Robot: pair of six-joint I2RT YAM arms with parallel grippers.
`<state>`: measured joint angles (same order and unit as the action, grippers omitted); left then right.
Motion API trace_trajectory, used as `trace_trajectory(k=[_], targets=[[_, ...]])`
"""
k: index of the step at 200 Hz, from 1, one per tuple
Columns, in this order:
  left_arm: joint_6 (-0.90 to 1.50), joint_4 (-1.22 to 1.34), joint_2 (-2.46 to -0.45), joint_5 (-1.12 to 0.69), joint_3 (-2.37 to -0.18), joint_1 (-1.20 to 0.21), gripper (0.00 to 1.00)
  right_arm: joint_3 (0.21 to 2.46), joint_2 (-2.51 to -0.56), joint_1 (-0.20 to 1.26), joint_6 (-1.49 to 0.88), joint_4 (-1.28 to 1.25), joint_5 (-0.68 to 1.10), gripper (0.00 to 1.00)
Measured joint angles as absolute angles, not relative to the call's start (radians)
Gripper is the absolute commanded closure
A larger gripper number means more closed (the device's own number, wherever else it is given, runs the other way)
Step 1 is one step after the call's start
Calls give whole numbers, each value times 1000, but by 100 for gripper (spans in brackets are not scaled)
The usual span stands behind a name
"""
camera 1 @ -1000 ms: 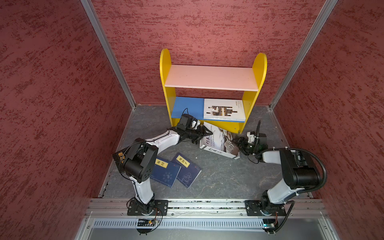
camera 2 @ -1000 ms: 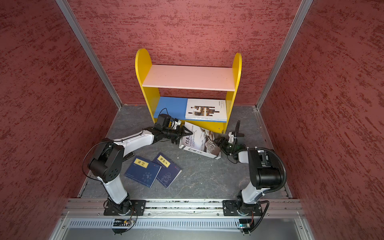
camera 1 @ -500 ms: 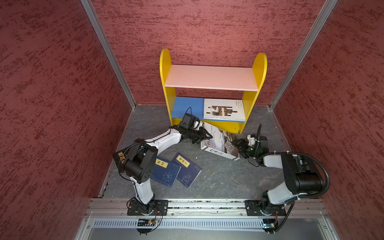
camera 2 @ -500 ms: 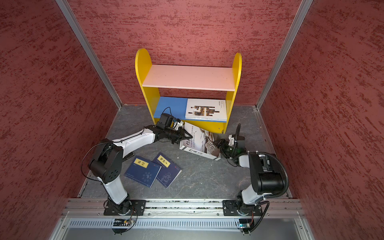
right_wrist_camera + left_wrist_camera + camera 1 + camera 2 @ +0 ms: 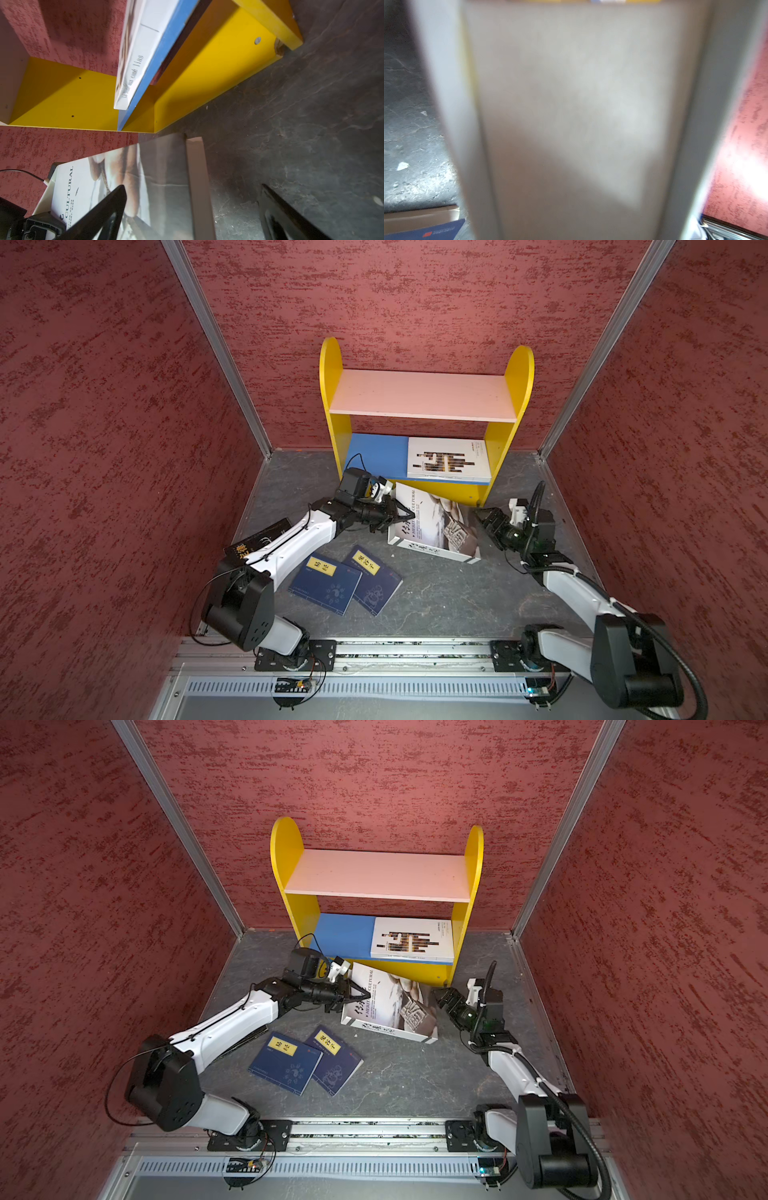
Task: Stacking books/files
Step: Pick up the book at the center of the table, then place the book at the bookshelf.
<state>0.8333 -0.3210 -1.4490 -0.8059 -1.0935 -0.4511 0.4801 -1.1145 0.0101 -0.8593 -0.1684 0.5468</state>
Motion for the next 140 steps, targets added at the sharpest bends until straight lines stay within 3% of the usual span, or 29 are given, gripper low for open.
trace_trajectory(k=[51, 140], targets=[[934, -150, -1434, -888, -1105, -310, 84, 598, -1033, 5, -833, -54, 476, 1], [1104, 216, -1793, -937, -1364, -259, 83, 778, -1134, 4, -829, -81, 455, 1]])
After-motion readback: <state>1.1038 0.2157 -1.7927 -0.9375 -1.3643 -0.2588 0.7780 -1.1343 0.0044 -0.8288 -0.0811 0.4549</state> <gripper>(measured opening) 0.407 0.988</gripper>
